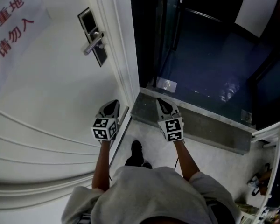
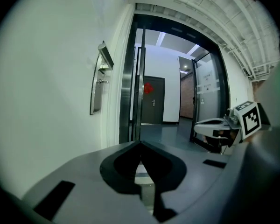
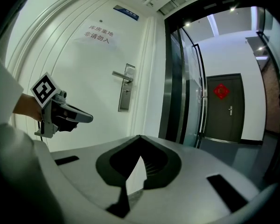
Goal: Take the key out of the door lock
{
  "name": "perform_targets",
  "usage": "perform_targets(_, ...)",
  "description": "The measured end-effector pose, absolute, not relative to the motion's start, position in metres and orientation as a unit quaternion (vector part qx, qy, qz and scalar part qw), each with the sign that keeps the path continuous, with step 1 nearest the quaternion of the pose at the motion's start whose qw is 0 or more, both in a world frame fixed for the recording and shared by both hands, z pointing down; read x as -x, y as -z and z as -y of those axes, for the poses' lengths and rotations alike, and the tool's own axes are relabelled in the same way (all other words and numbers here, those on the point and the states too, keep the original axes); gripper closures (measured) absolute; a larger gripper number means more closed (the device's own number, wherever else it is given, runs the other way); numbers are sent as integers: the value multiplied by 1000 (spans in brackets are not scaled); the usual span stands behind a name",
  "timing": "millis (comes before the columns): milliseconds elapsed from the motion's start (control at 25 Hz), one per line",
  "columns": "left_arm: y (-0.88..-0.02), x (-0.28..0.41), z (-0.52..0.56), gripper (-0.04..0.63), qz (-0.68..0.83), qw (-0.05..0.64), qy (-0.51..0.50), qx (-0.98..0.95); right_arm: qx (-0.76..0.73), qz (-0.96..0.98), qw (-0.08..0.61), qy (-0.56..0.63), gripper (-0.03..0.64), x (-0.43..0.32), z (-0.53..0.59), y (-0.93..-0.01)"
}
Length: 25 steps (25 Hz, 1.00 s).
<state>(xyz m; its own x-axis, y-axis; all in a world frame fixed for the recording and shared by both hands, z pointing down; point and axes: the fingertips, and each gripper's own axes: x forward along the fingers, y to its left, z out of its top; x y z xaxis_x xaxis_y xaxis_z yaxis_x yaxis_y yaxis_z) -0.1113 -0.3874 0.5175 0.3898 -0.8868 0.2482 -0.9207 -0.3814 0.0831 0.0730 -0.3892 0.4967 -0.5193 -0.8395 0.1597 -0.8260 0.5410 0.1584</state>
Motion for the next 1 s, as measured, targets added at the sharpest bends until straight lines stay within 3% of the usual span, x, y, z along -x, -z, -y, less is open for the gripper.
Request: perform_targets(1000,-509,115,577,577,452,95,-63,-885,-524,839,136,57,594,-23,568,-480)
